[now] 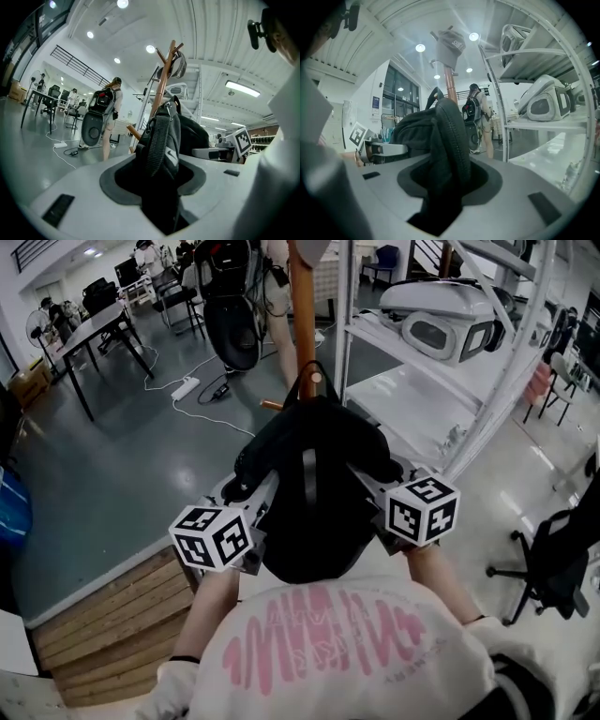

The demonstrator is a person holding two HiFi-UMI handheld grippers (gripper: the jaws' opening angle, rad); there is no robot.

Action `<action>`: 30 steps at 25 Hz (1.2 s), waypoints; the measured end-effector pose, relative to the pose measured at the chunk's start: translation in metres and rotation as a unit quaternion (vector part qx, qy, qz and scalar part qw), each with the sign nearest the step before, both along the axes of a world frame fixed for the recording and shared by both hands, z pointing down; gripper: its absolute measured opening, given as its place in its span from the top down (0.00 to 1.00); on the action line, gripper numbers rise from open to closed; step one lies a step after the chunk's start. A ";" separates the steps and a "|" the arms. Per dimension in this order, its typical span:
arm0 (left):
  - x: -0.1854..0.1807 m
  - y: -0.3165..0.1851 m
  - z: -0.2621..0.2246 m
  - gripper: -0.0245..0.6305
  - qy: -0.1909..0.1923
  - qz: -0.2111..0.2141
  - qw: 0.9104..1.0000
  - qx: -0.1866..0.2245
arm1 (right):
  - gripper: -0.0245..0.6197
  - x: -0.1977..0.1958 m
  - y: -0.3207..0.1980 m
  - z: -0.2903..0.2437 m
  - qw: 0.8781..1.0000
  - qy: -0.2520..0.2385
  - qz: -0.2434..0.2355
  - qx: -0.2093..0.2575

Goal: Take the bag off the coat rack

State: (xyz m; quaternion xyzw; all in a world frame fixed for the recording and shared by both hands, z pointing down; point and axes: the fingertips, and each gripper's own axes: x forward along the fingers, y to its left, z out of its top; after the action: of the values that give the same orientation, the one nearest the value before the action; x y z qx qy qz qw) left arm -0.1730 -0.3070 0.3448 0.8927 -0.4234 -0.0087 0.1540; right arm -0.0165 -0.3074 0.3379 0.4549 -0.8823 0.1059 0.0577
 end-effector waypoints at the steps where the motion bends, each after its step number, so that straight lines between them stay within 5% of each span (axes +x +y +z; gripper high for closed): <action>1: 0.000 0.001 -0.001 0.72 -0.001 0.002 1.000 0.002 | 0.73 -0.001 0.002 0.000 1.000 -0.002 0.002 0.000; 15: 0.008 0.018 -0.003 0.72 0.012 0.008 1.000 -0.002 | 0.73 0.007 0.023 -0.003 1.000 0.003 0.004 0.009; 30: 0.025 0.064 -0.013 0.72 0.002 -0.031 1.000 0.001 | 0.73 0.025 0.058 -0.009 0.999 0.000 -0.047 0.002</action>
State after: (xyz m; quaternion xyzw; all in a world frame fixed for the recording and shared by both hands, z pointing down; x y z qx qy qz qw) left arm -0.1485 -0.2434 0.3314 0.8794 -0.4503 -0.0158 0.1540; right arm 0.0084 -0.2494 0.3291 0.4131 -0.9030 0.1012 0.0615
